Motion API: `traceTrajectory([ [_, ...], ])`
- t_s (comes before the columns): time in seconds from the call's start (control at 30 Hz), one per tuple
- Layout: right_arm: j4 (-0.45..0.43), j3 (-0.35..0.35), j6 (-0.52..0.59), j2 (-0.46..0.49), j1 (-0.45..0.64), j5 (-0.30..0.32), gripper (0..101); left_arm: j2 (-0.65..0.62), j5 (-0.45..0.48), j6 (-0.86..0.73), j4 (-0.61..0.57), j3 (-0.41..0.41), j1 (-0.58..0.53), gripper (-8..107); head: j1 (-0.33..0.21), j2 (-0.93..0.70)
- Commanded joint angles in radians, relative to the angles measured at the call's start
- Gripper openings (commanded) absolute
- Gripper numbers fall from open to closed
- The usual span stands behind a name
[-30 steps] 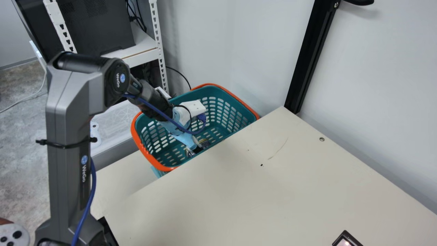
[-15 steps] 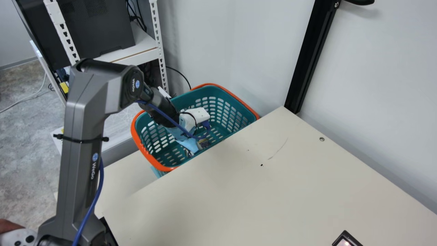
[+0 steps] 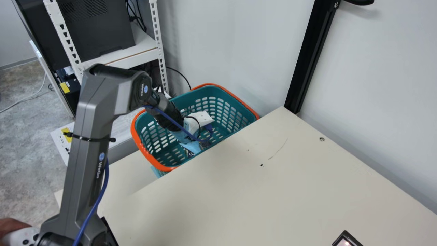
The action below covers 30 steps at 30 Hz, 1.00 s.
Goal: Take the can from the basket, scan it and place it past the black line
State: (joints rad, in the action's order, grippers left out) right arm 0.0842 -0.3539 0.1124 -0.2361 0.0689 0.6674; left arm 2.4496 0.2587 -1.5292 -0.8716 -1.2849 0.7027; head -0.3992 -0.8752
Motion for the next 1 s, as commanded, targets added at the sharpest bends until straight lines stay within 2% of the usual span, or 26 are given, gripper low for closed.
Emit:
traceTrajectory([
  [0.0,0.000,0.000,0.000,0.000,0.000,0.000,101,0.004,-0.005,0.002,-0.002,-0.006,-0.004,90,-0.037,-0.042],
  [0.37,0.000,0.000,0.000,0.000,0.000,0.000,101,0.042,-0.039,0.022,0.002,-0.042,-0.018,90,-0.037,-0.042],
  [0.7,0.000,0.000,0.000,0.000,0.000,0.000,101,0.071,-0.038,0.111,0.055,-0.062,-0.020,90,-0.037,-0.042],
  [0.73,0.000,0.000,0.000,0.000,0.000,0.000,101,0.071,-0.033,0.121,0.060,-0.061,-0.021,10,-0.037,-0.042],
  [0.97,0.000,0.000,0.000,0.000,0.000,0.000,101,0.065,0.018,0.158,0.074,-0.058,-0.015,10,-0.037,-0.042],
])
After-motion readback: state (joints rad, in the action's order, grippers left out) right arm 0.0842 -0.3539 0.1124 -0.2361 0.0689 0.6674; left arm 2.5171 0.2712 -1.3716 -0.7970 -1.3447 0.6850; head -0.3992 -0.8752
